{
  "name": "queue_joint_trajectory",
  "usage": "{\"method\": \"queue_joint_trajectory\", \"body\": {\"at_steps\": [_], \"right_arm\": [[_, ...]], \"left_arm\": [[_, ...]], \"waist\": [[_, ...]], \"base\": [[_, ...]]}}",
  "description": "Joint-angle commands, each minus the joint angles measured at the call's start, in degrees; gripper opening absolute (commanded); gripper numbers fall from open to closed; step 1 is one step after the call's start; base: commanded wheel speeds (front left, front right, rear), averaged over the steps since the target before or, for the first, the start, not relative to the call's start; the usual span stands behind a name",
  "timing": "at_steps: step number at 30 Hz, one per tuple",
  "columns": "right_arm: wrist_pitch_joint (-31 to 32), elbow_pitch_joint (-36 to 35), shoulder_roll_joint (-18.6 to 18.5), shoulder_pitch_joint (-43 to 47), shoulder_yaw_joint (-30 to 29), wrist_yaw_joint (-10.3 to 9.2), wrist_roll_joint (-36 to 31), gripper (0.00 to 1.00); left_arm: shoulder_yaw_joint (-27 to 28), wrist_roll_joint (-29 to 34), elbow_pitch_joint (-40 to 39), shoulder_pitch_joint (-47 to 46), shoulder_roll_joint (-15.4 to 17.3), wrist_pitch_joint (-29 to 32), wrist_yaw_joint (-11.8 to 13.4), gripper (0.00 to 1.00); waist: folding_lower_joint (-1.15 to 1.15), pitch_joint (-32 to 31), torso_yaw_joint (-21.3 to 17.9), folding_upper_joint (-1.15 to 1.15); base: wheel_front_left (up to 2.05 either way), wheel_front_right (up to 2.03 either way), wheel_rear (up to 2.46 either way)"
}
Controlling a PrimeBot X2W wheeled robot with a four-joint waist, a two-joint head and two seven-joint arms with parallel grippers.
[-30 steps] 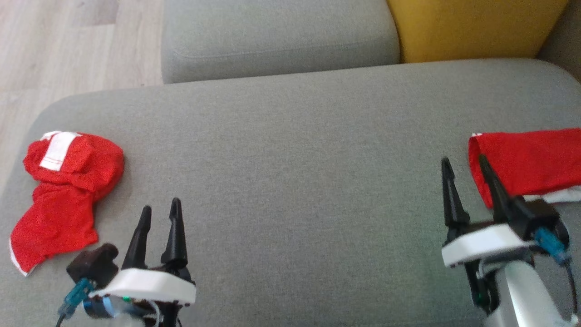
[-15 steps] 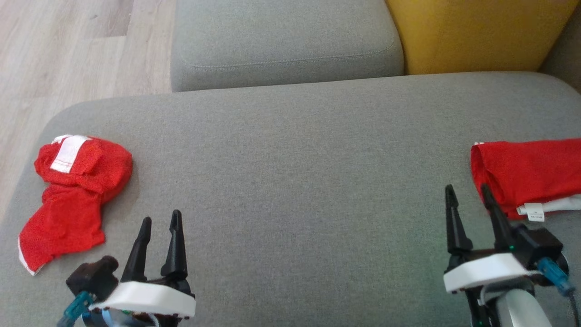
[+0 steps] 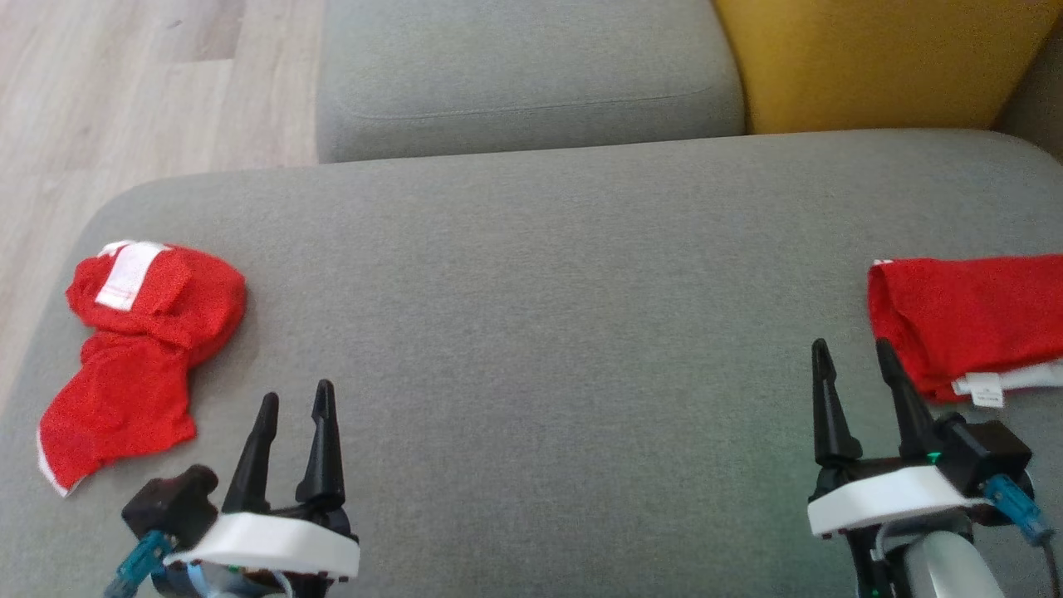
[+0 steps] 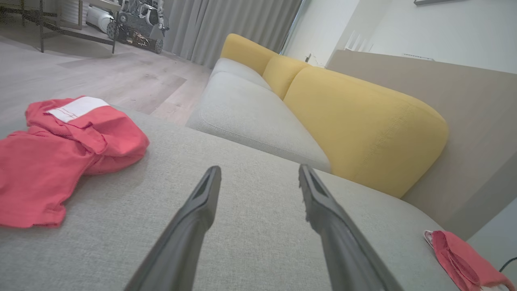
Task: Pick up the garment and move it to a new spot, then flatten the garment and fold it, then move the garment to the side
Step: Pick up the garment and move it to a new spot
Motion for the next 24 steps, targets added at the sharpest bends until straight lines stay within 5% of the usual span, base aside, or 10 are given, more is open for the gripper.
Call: {"method": "queue_joint_trajectory", "body": {"at_steps": [1,24], "right_arm": [[-0.77,-2.19,-0.16,-1.69,1.52,-0.04,0.29,1.00],[-0.77,-1.38,-0.16,-0.52,6.12,-0.04,3.19,1.00]], "left_arm": [[2.01,0.51,-2.03,-2.43,0.22,-0.31,0.08,1.00],[4.33,2.23,-2.88,-2.44,0.22,-0.31,0.38,1.00]], "waist": [[0.00,0.08,0.47,0.00],[0.00,-1.40,19.94,0.00]], "base": [[0.00,0.00,0.00],[0.00,0.00,0.00]]}}
